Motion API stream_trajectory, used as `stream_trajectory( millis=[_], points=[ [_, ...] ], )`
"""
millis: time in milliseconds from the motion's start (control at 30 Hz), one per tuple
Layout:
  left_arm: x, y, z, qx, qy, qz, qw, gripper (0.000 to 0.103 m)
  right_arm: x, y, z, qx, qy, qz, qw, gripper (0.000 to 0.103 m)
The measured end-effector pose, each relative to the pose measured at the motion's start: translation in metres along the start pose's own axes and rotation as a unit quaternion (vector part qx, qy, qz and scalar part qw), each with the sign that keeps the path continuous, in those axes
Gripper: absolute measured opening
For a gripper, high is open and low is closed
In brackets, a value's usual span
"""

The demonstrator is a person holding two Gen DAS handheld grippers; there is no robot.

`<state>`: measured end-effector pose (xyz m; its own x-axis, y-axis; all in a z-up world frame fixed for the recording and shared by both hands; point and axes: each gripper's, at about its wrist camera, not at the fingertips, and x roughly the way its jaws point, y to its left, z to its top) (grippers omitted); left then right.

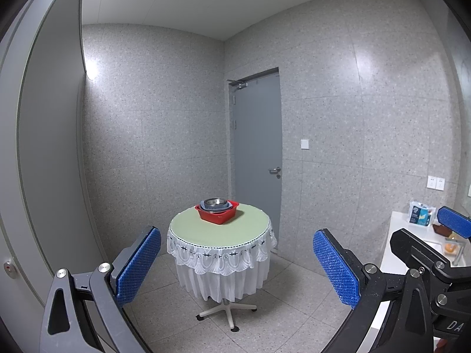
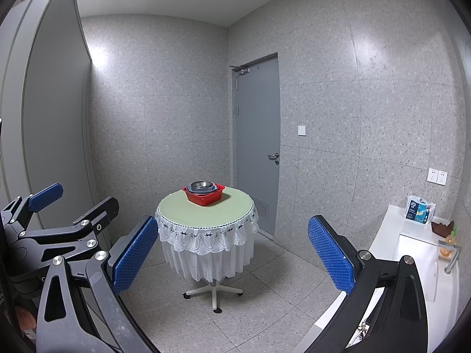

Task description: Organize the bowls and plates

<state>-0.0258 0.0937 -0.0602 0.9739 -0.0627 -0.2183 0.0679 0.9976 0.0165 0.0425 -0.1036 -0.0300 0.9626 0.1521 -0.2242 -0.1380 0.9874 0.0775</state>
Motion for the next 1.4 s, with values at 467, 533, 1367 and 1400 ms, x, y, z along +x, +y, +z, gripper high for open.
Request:
stream_trajectory(
  millis=[467, 533, 1367, 1400],
  points=[
    [0.021, -0.003, -0.002, -0.001, 0.006, -0.007, 1.0000, 0.102, 0.008, 0.003, -0.004, 0.001, 0.005, -0.009, 1.000, 0.103],
    [0.025, -0.003, -0.002, -0.001, 0.007, -0.008, 0.9999, 0.102, 0.011, 0.002, -0.004, 0.001, 0.007, -0.010, 1.000, 0.103],
    [0.088, 0.012, 0.011, 0.008, 0.013, -0.018, 0.9997, 0.102, 0.053, -0.006, -0.003, 0.010, 0.019, -0.022, 1.000, 0.103],
    [0.091, 0.012, 0.011, 0.008, 0.013, -0.018, 0.9997, 0.102, 0.055, -0.005, -0.003, 0.011, 0.020, -0.023, 0.999, 0.103]
  ],
)
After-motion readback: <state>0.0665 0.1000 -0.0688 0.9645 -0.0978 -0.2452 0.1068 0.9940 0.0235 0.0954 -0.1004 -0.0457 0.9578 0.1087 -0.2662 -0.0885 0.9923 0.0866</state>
